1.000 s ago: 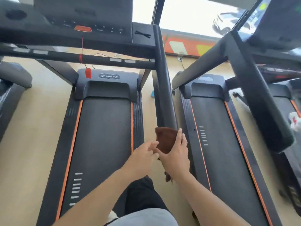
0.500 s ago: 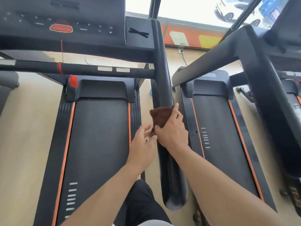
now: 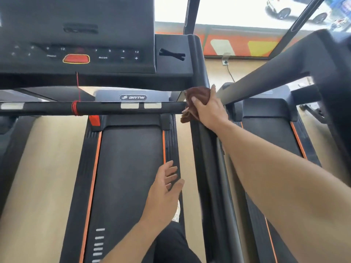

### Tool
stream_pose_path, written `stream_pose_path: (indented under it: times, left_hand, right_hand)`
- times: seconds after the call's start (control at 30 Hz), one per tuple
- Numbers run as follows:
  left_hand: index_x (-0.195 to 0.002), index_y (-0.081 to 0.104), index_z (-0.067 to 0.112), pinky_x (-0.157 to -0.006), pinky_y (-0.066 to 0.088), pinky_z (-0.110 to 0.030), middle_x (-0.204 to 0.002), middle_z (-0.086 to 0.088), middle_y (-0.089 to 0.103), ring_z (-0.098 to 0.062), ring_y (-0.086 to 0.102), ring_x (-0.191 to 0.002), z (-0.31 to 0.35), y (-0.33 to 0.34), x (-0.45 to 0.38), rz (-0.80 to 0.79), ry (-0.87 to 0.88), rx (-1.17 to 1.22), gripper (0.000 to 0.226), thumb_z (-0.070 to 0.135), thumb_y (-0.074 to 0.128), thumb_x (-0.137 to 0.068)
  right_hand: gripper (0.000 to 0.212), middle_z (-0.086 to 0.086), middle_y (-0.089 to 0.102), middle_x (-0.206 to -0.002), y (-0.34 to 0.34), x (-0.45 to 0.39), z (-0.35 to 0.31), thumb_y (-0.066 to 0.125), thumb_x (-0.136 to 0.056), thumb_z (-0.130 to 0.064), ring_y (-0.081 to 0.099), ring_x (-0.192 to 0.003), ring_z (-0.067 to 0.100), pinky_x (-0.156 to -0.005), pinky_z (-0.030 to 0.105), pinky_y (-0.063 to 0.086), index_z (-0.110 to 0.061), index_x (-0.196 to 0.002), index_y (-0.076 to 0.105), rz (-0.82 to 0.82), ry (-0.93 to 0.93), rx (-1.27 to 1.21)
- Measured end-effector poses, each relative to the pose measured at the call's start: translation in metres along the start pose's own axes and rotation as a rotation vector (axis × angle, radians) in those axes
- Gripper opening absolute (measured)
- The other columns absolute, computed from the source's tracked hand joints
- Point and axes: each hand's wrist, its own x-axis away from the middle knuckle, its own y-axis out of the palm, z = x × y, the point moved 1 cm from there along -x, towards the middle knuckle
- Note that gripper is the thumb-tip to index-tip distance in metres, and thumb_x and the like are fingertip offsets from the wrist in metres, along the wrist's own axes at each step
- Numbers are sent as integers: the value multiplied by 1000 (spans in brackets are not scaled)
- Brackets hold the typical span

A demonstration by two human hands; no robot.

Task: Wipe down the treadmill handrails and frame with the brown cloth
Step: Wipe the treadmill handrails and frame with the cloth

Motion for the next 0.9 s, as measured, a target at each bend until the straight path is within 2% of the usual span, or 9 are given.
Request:
stream_pose_path:
  times: [0.1, 0.17, 0.23, 0.3, 0.37, 0.43, 0.6, 0.7, 0.9]
  left_hand:
    - [-143, 43, 35, -78, 42, 0, -133, 22, 56, 6, 56, -117, -5, -11, 12, 20, -6, -29, 48, 20, 59, -100]
    - [-141, 45, 36, -75, 40, 1, -130, 23, 59, 7, 57, -114, -10, -18, 29, 23, -9, -67, 46, 23, 59, -100]
    - [-139, 47, 36, -74, 40, -1, -125, 22, 62, 7, 59, -108, -15, -24, 49, 32, -21, -89, 43, 23, 59, -100]
    - [-138, 48, 33, -70, 41, -2, -123, 20, 64, 5, 61, -105, -21, -26, 71, 29, -31, -104, 42, 22, 59, -100]
    - [-137, 50, 32, -68, 40, 4, -118, 18, 67, 7, 62, -100, -29, -25, 93, 17, -26, -121, 40, 21, 60, -99]
    - [-133, 54, 31, -67, 37, 6, -111, 17, 70, 9, 63, -93, -37, -21, 117, -11, -5, -132, 36, 21, 61, -99]
    - [-125, 61, 30, -69, 42, -2, -105, 15, 72, 3, 65, -98, -63, -11, 171, -62, 42, -124, 28, 23, 62, -98]
    - [-121, 62, 31, -66, 41, -2, -105, 13, 73, 0, 65, -97, -79, -3, 197, -59, 51, -108, 25, 24, 64, -97]
    - [-114, 64, 35, -82, 46, -18, -102, 11, 74, -4, 68, -99, -97, 18, 229, -70, 103, -84, 23, 23, 66, -94]
  right_hand:
    - [101, -2, 59, -139, -6, -8, 10, 67, -89, -65, 64, -116, 21, -104, 41, 51, -33, -165, 8, -90, 81, -334]
    - [134, -5, 58, -137, -9, 1, 20, 82, -60, -80, 62, -115, 20, -108, 43, 48, -29, -163, 14, -38, 244, -464]
    - [142, -6, 57, -135, -10, 24, 29, 80, -42, -90, 60, -114, 23, -106, 47, 48, -26, -158, 27, -10, 354, -401]
    - [114, -4, 68, -119, -12, 62, 33, 81, -50, -85, 66, -103, 21, -95, 42, 55, -19, -138, 53, -78, 387, -370]
    - [84, -4, 69, -106, -13, 100, 41, 86, -66, -65, 68, -91, 15, -76, 30, 55, -18, -130, 59, -118, 353, -380]
    - [83, -3, 66, -114, -14, 136, 48, 89, -72, -51, 64, -90, 13, -69, 26, 49, -19, -139, 52, -100, 284, -347]
    - [103, 5, 49, -132, -14, 235, 63, 77, -83, -26, 54, -108, 25, -83, 28, 41, -23, -163, 11, -46, 113, -11]
    - [104, 5, 30, -160, -6, 289, 87, 70, -88, -31, 52, -130, 33, -93, 35, 44, -26, -164, 0, -4, 24, 154]
    - [97, -1, 24, -165, 14, 369, 140, 66, -87, -44, 46, -137, 31, -98, 51, 49, -37, -161, 4, 113, -34, 256]
